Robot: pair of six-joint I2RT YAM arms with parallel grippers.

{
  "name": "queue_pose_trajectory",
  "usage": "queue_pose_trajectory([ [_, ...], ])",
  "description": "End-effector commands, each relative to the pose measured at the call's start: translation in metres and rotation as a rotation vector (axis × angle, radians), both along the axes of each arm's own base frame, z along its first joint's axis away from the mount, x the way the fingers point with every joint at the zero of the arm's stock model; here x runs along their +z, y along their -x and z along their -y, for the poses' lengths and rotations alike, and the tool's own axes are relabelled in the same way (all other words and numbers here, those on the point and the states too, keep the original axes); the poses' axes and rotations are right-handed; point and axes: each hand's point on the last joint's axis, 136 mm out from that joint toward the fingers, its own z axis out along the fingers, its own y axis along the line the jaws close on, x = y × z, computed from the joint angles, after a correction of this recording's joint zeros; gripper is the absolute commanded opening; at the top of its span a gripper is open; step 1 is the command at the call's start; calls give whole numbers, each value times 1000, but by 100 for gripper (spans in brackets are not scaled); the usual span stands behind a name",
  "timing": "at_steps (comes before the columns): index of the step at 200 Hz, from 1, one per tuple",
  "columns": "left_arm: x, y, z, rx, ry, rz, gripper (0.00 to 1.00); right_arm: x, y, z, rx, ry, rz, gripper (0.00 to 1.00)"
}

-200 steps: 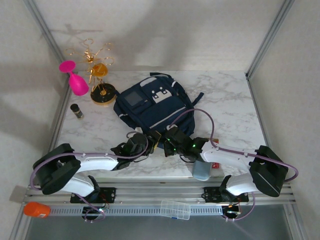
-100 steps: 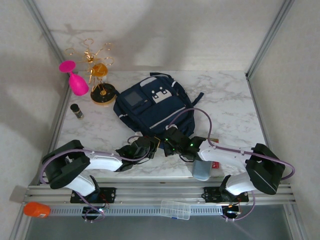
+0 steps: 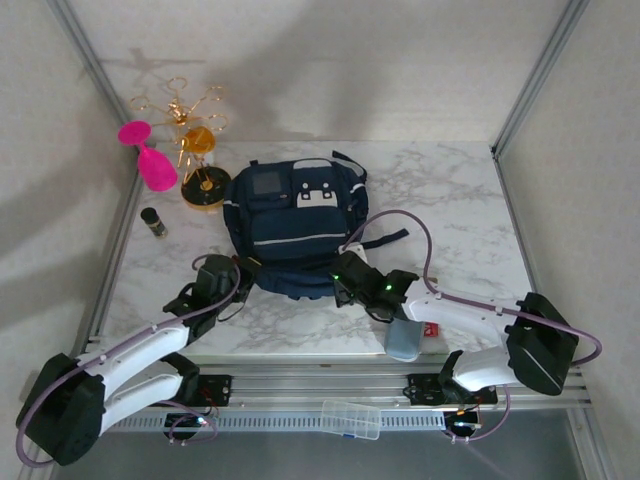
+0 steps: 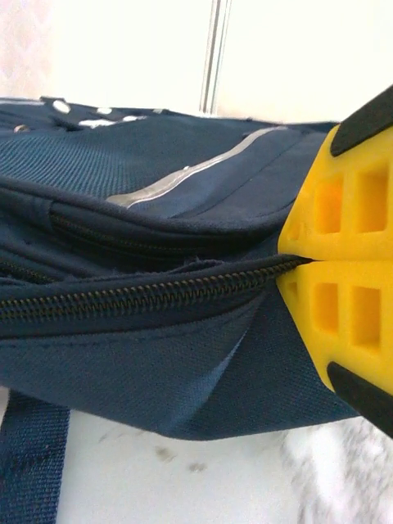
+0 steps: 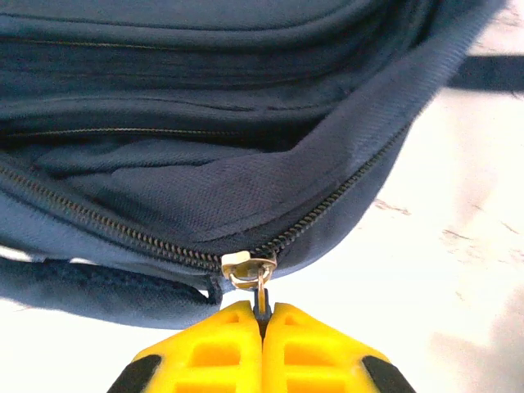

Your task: Pack the student bag

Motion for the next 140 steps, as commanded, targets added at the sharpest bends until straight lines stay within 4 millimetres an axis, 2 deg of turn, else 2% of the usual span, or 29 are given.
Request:
queue_pose_trajectory([
  [1, -6, -10, -28, -17, -188, -20, 0, -1, 9, -8, 49, 78, 2, 0],
  [26, 8, -29, -29, -63, -227, 29, 1, 4, 26, -50, 151, -42, -36, 0],
  [37, 11, -31, -32, -68, -269, 59, 18, 4, 30, -61, 176, -93, -55, 0],
  [54, 13, -26, -27, -126, -271, 80, 30, 4, 30, -64, 164, -108, -66, 0],
  [70, 13, -13, -24, -155, -250, 65, 48, 1, 33, -66, 170, -109, -67, 0],
  [77, 9, -4, -26, -148, -245, 40, 52, 0, 35, -68, 177, -116, -71, 0],
  [107, -5, 36, -33, -59, -152, -45, 60, -8, 40, -74, 197, -121, -84, 0],
  [128, 4, 53, -19, 5, -29, -12, 63, -13, 40, -76, 199, -114, -87, 0],
  [140, 13, 58, -3, 19, 96, 35, 63, -16, 40, -74, 195, -102, -85, 0],
])
